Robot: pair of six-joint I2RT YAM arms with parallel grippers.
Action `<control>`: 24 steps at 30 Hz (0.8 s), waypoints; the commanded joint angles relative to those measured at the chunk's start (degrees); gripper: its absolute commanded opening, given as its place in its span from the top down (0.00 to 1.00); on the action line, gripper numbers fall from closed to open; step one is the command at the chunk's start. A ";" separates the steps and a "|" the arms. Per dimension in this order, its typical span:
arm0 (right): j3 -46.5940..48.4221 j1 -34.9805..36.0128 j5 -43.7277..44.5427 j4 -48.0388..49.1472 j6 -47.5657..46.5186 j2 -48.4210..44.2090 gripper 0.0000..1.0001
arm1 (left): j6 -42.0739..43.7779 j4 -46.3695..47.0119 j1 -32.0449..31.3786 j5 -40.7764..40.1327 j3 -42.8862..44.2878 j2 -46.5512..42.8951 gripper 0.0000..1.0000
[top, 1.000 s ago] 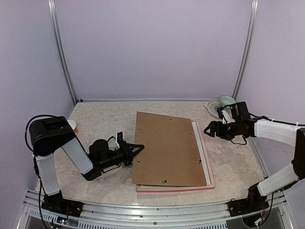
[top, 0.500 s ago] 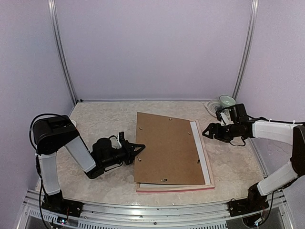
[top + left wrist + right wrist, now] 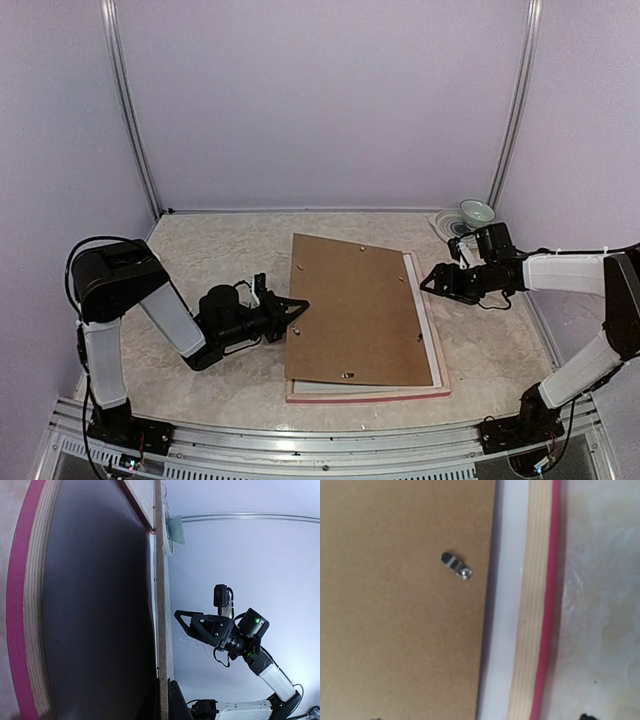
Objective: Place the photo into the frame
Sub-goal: Place the backboard on the frame body.
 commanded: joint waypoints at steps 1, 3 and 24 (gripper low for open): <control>-0.53 -0.84 -1.53 2.05 0.78 1.18 0.16 | 1.38 1.29 0.32 2.14 2.35 0.02 1.00; -0.53 -0.84 -1.72 2.34 0.93 1.55 0.15 | 1.65 0.25 0.32 2.35 2.88 -0.10 1.00; -0.75 -0.84 -3.13 4.00 1.99 3.09 0.15 | -1.71 -1.85 0.06 3.11 3.67 -1.01 1.00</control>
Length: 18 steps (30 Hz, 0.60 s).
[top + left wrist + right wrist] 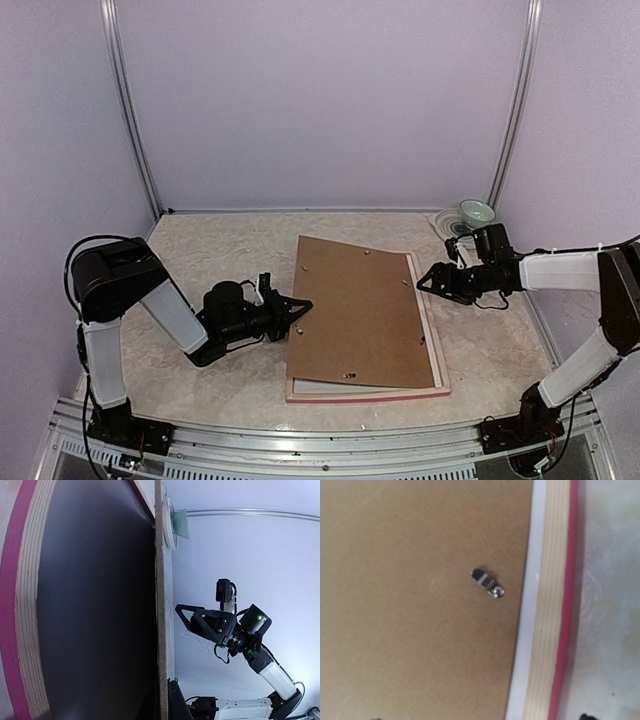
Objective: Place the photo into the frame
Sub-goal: Place the backboard on the frame body.
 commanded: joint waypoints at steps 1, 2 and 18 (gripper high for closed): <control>-0.74 -0.84 -0.73 1.41 0.73 0.99 0.15 | -0.48 1.74 -0.27 0.90 1.46 -0.99 1.00; -0.83 -0.84 -0.87 1.51 0.75 1.03 0.15 | -0.46 1.46 -0.29 0.82 1.55 -0.99 1.00; -2.75 -0.86 -2.73 4.08 1.97 1.91 0.16 | 1.53 -3.70 -1.57 0.39 3.51 -0.27 1.00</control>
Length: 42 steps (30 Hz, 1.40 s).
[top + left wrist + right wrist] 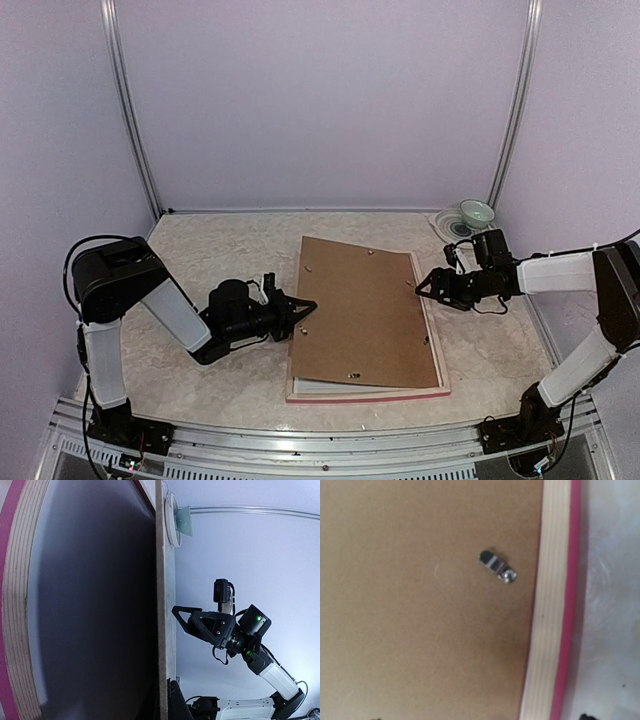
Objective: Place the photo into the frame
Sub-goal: Place the backboard on the frame body.
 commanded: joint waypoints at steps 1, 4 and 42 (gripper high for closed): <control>-1.04 -0.84 -1.24 2.01 0.73 0.82 0.16 | 1.79 -1.41 -0.89 0.32 1.77 -0.49 1.00; -1.31 -0.84 -1.44 2.42 0.86 1.05 0.16 | 2.69 -4.08 -1.21 -0.15 2.28 -1.11 1.00; -3.98 -0.84 -5.68 7.88 3.23 4.26 0.16 | 16.35 -35.91 -3.16 -5.13 11.84 -7.49 0.61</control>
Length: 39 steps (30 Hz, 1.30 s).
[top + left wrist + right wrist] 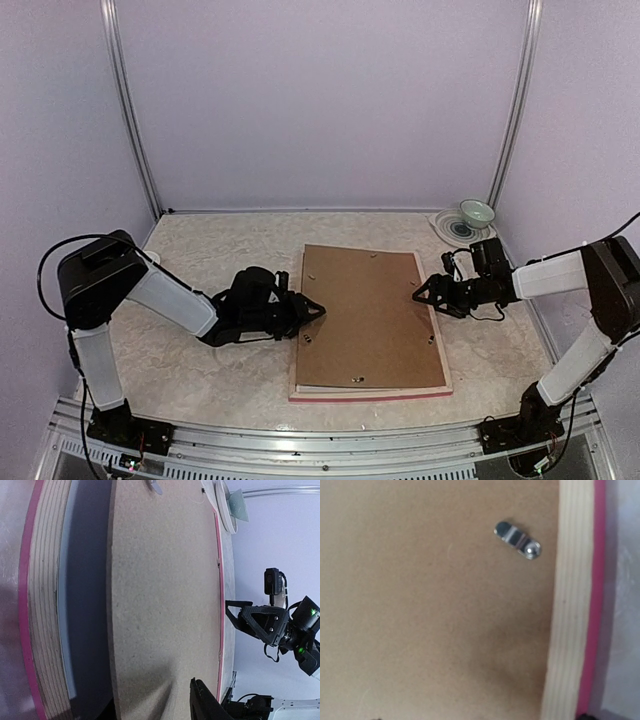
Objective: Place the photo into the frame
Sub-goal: Place the backboard on the frame body.
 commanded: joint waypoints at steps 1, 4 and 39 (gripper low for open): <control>-0.95 -0.51 -1.82 1.52 0.46 0.99 0.16 | 4.29 -5.73 -0.92 -1.53 3.45 -2.51 0.60; -0.95 -0.51 -2.15 1.75 0.55 1.26 0.16 | 6.20 -10.38 -1.46 -3.05 5.75 -2.60 0.58; -0.29 -0.51 -2.94 2.13 0.62 2.32 0.16 | 15.47 -42.50 -5.47 -16.93 21.76 -2.59 0.30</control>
